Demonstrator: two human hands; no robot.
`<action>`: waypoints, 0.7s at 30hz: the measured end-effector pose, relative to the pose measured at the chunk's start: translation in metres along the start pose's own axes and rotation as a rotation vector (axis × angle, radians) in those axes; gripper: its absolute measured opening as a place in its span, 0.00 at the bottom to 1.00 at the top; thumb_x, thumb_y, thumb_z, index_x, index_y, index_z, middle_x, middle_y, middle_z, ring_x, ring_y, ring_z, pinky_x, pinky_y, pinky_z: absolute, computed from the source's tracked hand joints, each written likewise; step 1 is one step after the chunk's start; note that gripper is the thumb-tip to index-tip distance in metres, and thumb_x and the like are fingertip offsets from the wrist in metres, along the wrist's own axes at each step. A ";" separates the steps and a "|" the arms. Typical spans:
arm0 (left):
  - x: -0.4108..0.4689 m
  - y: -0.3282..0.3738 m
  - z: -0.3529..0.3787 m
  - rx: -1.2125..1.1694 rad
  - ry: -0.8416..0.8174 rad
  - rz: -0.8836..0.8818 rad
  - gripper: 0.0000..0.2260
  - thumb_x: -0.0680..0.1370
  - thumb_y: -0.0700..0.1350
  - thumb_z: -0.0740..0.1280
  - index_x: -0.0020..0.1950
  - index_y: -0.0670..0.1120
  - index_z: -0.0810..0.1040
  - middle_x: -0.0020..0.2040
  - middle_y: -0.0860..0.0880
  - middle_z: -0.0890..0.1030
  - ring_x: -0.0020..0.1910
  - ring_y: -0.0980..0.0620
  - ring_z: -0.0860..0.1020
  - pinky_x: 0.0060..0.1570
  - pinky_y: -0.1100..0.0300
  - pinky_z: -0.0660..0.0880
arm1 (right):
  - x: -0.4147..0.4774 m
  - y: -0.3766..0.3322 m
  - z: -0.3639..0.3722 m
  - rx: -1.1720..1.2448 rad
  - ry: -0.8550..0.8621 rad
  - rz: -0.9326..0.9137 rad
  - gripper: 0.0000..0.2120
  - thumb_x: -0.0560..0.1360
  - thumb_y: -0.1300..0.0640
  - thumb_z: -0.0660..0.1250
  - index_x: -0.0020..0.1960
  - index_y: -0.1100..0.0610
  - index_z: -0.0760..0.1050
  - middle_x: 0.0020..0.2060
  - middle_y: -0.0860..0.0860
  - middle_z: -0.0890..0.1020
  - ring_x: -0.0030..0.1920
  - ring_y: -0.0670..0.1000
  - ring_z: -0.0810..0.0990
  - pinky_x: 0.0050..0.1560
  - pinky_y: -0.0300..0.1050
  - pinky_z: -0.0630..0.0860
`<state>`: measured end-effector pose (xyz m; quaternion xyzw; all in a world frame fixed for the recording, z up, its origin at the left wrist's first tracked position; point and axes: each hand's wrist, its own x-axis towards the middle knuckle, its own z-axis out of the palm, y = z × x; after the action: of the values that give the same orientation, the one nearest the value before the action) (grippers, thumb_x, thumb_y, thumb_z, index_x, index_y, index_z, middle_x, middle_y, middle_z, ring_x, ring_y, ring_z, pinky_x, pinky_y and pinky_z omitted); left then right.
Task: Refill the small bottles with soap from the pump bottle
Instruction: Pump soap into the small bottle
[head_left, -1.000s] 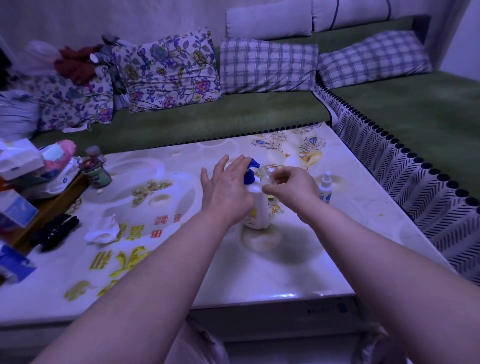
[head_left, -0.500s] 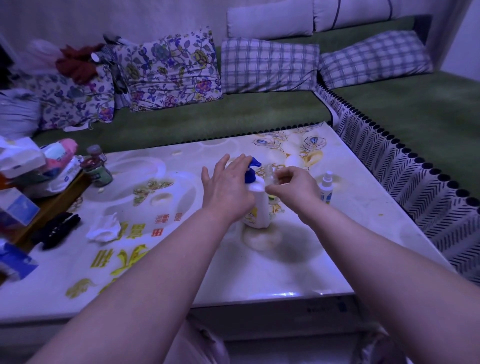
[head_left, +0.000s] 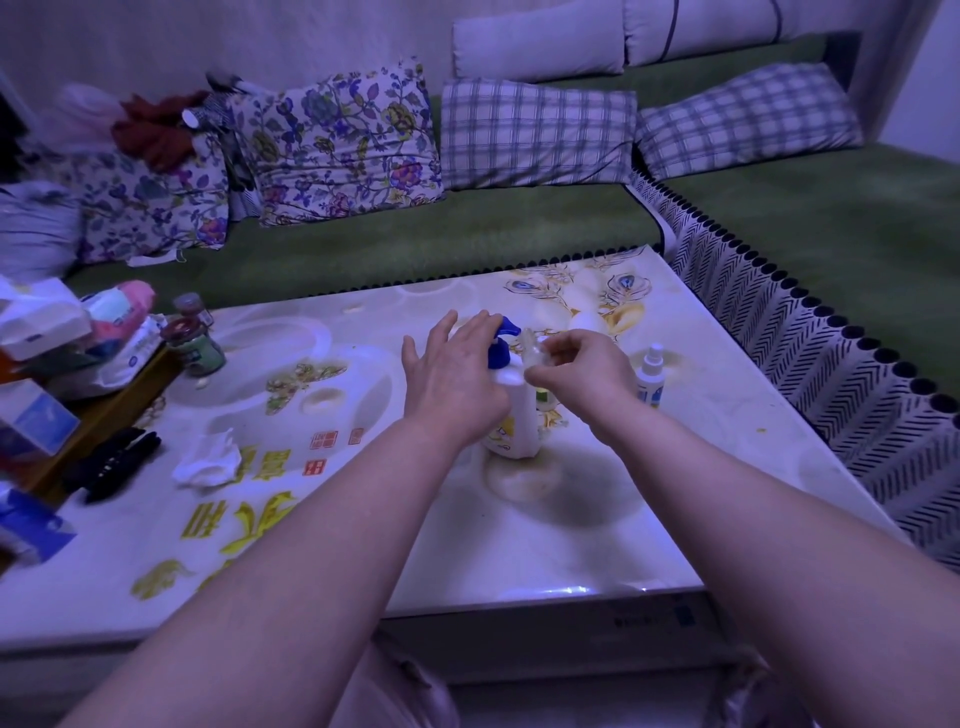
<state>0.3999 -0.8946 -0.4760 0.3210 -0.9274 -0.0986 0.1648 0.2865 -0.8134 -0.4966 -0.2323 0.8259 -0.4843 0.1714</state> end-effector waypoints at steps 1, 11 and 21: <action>0.000 0.000 0.000 -0.001 0.001 0.000 0.32 0.69 0.41 0.65 0.71 0.56 0.61 0.74 0.59 0.62 0.76 0.51 0.51 0.72 0.40 0.46 | 0.000 0.000 -0.001 0.002 0.006 -0.001 0.13 0.62 0.54 0.73 0.46 0.46 0.78 0.41 0.41 0.83 0.48 0.49 0.82 0.59 0.55 0.77; 0.000 0.000 -0.001 0.017 0.003 0.001 0.31 0.70 0.41 0.64 0.71 0.56 0.61 0.74 0.59 0.62 0.76 0.51 0.51 0.72 0.39 0.47 | -0.003 -0.005 -0.002 -0.025 0.009 -0.029 0.13 0.62 0.53 0.72 0.46 0.44 0.78 0.45 0.41 0.84 0.50 0.48 0.82 0.60 0.54 0.76; 0.001 0.000 -0.002 0.056 -0.003 0.005 0.32 0.71 0.41 0.64 0.73 0.56 0.60 0.75 0.59 0.60 0.76 0.51 0.50 0.72 0.39 0.46 | -0.006 -0.009 -0.002 -0.076 0.028 -0.034 0.16 0.65 0.53 0.72 0.52 0.45 0.81 0.49 0.41 0.84 0.52 0.47 0.81 0.60 0.52 0.75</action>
<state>0.4000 -0.8955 -0.4741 0.3229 -0.9309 -0.0727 0.1545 0.2918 -0.8122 -0.4874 -0.2458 0.8420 -0.4585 0.1428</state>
